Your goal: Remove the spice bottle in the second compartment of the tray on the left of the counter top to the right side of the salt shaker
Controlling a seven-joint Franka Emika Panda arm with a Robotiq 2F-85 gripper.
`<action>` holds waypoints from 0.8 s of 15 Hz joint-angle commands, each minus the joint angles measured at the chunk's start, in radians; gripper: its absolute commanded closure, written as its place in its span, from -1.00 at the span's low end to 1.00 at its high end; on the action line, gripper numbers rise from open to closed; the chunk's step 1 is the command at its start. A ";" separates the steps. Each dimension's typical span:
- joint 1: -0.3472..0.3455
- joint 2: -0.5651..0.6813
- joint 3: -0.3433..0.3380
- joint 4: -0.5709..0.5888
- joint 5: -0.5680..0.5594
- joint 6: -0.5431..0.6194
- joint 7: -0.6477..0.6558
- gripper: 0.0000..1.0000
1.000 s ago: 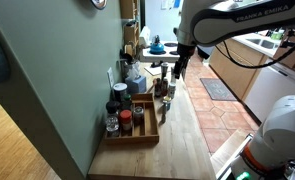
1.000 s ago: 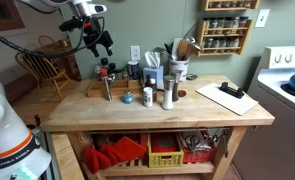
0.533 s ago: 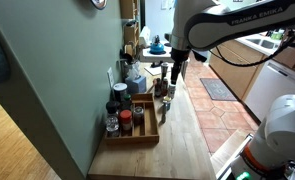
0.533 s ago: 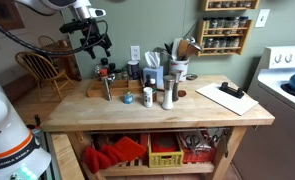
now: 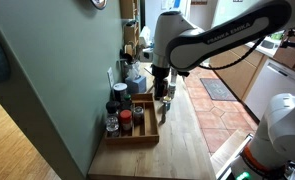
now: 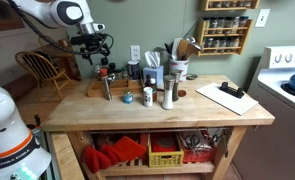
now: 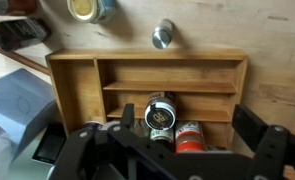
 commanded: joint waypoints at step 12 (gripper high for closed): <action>-0.037 0.360 0.030 0.137 0.122 0.234 -0.184 -1.00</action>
